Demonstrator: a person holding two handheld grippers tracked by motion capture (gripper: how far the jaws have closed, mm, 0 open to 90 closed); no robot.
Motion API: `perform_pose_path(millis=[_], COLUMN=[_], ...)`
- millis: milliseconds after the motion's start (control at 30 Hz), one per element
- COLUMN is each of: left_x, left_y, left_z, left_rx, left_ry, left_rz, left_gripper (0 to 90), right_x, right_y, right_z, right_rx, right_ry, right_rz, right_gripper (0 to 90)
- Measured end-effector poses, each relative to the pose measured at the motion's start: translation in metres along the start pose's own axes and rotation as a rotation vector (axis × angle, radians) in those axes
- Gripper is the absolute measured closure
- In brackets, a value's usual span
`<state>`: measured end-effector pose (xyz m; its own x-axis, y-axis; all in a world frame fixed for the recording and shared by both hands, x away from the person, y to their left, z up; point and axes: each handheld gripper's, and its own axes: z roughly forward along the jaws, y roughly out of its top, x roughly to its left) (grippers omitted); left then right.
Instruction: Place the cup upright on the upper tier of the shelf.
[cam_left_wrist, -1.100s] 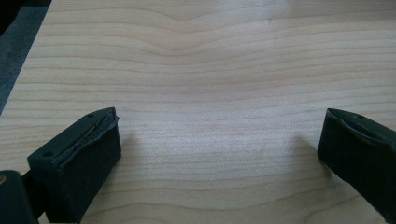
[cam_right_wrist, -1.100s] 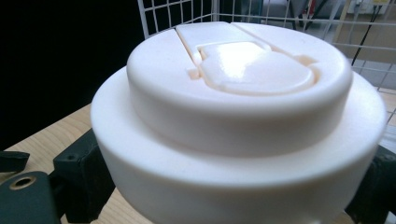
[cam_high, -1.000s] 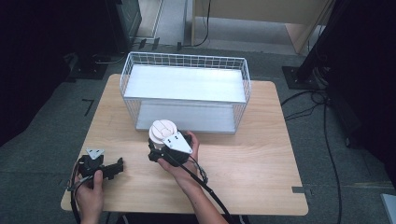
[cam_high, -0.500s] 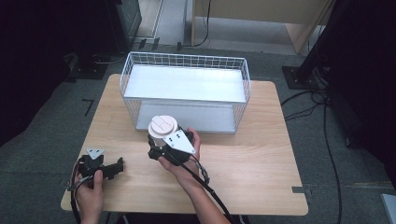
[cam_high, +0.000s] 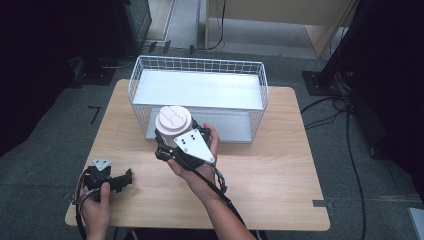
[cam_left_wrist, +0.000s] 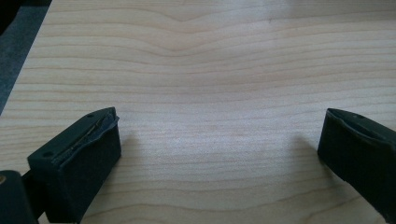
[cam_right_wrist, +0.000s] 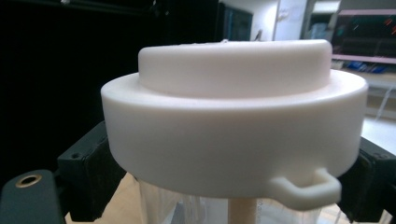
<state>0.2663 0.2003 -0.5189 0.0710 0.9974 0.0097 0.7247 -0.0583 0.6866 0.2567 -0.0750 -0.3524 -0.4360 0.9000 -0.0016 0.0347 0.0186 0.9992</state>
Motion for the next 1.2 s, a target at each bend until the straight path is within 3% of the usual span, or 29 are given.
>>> perform_pose_path(millis=[333, 533, 667, 800, 1200], left_x=[0.000, 0.000, 0.000, 0.000, 0.000], left_y=[0.000, 0.000, 0.000, 0.000, 0.000], left_z=[0.000, 0.000, 0.000, 0.000, 0.000], left_rx=[0.002, 0.004, 0.003, 0.001, 0.003], left_ry=[-0.001, -0.001, -0.001, -0.001, -0.001], left_rz=[0.000, 0.000, 0.002, -0.001, 0.000], left_gripper=[0.0, 0.0, 0.0, 0.0, 0.0], right_x=[-0.015, -0.032, -0.046, -0.058, -0.073], right_y=[0.043, 0.065, 0.069, 0.068, 0.068], right_z=[0.009, 0.022, 0.035, 0.050, 0.088], right_rx=[-0.089, -0.122, -0.135, -0.120, -0.115], right_ry=[-0.049, -0.096, -0.128, -0.147, -0.152], right_rz=[-0.034, -0.055, -0.075, -0.061, -0.057], right_gripper=[10.7, 10.7, 10.7, 10.6, 10.7])
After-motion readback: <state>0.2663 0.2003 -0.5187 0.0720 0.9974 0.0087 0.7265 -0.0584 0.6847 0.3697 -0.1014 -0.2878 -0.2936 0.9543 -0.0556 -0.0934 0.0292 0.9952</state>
